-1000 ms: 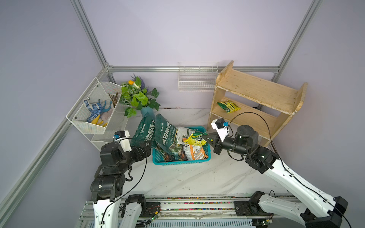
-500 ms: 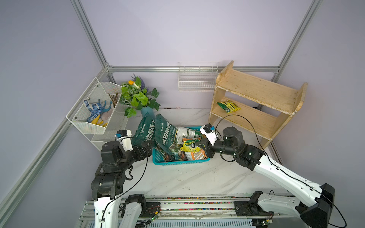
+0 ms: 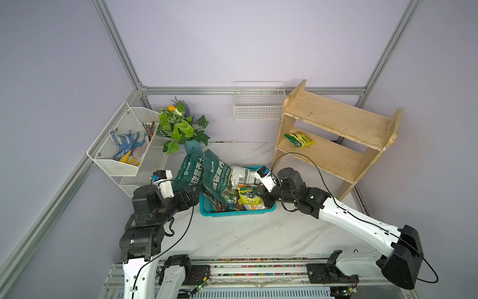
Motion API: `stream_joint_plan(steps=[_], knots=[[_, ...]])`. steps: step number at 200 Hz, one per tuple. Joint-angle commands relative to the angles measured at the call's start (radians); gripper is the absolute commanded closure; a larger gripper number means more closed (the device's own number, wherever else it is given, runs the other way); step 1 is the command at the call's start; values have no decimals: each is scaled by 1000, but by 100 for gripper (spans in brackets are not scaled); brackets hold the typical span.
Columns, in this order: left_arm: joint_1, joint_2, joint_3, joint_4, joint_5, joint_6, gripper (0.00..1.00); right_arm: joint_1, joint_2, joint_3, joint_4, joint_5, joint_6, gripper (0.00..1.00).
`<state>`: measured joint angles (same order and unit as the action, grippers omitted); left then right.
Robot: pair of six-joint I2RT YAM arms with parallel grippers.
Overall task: Take down the fertilizer bag from the shelf
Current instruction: Place the fertilizer bag in the storage box.
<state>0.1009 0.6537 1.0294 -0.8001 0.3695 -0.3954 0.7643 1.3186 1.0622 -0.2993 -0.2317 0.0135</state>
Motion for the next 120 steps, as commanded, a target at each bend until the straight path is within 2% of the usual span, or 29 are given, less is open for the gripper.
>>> stream_joint_plan(steps=[1, 73, 120], knots=[[6, -6, -45, 20, 2, -6, 0, 6, 40, 22, 20, 31, -7, 100], [6, -7, -46, 22, -1, -7, 0, 7, 173, 36, 35, 78, -27, 100], [6, -7, -46, 21, -4, -8, 0, 18, 148, -5, 96, 95, -36, 100]])
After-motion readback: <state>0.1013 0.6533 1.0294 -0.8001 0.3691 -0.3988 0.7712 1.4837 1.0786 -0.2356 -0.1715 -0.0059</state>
